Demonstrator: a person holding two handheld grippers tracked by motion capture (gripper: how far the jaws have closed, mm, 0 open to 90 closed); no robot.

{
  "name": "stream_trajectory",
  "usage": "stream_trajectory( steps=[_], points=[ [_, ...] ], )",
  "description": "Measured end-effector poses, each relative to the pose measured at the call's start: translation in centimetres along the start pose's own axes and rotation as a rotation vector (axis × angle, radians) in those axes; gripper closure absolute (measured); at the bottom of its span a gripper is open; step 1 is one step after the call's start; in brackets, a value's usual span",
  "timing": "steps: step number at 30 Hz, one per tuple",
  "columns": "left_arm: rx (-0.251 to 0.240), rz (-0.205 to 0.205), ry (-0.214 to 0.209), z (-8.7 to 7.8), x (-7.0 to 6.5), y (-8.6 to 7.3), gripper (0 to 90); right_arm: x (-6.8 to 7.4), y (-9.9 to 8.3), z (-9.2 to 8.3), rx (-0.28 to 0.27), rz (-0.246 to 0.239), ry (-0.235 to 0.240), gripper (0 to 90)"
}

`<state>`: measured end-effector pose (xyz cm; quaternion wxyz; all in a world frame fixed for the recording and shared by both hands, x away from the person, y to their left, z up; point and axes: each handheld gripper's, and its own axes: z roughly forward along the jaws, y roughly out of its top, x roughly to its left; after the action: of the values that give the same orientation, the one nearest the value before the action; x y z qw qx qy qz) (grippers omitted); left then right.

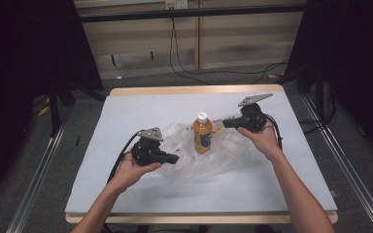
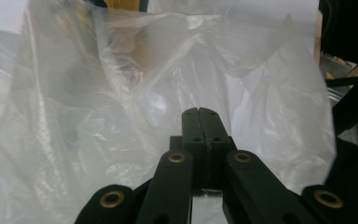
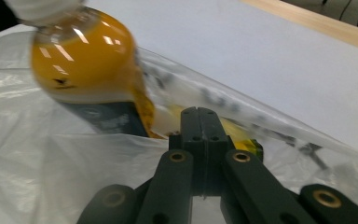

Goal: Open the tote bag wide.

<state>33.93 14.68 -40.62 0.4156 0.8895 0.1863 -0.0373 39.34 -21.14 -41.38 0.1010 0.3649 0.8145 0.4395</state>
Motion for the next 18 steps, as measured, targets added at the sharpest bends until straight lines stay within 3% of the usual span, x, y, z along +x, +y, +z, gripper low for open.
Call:
stream_trajectory(
  steps=[4, 11, 15, 18],
  points=[
    [-0.063, -0.007, -0.007, -1.2, 0.1, 0.6, 90.0, 1.2, 0.3, -0.5, -0.001, -0.02, 0.042, 90.0],
    [-0.082, 0.037, 0.002, -1.4, -0.5, 3.3, 90.0, 3.8, 0.8, 0.0, 0.045, -0.09, 0.096, 90.0],
    [-0.018, 0.05, 0.058, 0.2, 0.7, 4.9, 90.0, 4.0, 0.3, 0.9, 0.078, -0.094, 0.109, 90.0],
    [0.043, 0.019, 0.077, 2.7, 2.2, 5.1, 90.0, 3.8, -0.3, 1.8, 0.107, -0.087, 0.109, 90.0]
  ],
)
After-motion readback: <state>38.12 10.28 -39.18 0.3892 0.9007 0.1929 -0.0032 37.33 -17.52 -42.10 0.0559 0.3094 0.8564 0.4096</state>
